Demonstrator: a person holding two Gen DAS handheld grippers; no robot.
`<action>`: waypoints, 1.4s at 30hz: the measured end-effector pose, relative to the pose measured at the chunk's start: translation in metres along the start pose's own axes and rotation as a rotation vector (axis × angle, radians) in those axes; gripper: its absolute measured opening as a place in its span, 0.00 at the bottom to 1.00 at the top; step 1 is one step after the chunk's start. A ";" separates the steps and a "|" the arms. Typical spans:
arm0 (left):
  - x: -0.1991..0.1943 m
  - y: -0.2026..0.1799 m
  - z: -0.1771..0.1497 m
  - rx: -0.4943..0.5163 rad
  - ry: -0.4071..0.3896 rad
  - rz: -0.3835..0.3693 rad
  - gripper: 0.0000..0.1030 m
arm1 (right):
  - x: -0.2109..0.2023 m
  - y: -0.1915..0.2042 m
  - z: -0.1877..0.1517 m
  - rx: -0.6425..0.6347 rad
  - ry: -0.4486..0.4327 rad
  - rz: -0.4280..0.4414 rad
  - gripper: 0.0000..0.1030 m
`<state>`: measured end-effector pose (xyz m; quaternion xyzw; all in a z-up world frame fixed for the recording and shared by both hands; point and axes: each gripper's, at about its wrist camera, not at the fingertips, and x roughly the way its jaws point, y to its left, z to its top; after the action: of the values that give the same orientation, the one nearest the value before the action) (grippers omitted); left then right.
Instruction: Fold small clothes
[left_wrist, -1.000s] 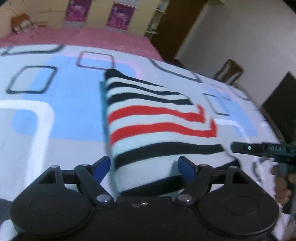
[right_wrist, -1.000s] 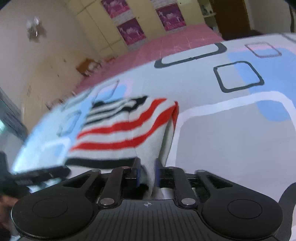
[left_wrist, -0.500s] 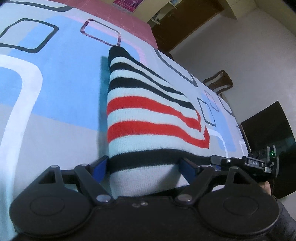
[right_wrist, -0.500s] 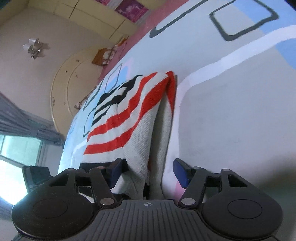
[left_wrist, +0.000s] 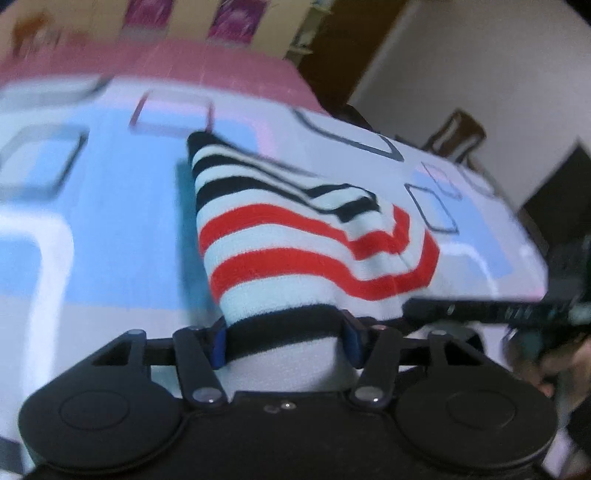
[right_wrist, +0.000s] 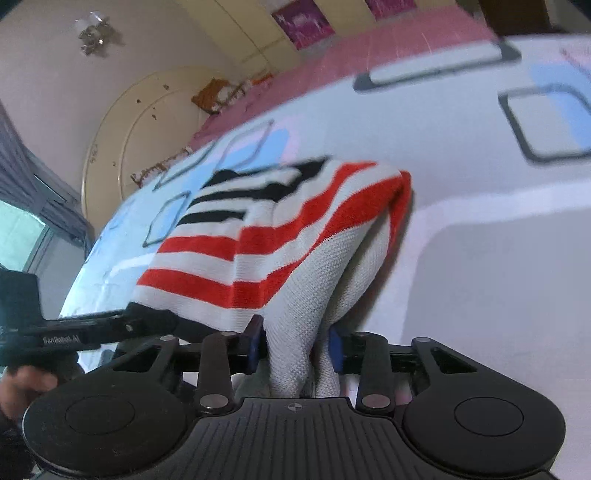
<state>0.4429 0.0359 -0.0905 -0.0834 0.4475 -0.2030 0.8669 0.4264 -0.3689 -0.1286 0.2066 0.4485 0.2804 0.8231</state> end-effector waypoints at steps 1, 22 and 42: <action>0.002 -0.006 0.000 0.030 0.006 0.021 0.55 | -0.003 0.003 -0.002 -0.003 -0.020 0.005 0.34; -0.079 0.038 -0.006 0.080 -0.110 0.033 0.51 | 0.023 0.151 -0.016 -0.150 -0.069 -0.093 0.33; -0.048 0.201 -0.015 -0.130 -0.068 -0.002 0.83 | 0.202 0.224 -0.038 -0.028 0.020 -0.107 0.36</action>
<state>0.4617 0.2382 -0.1296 -0.1468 0.4300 -0.1715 0.8741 0.4210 -0.0654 -0.1412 0.1680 0.4633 0.2445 0.8351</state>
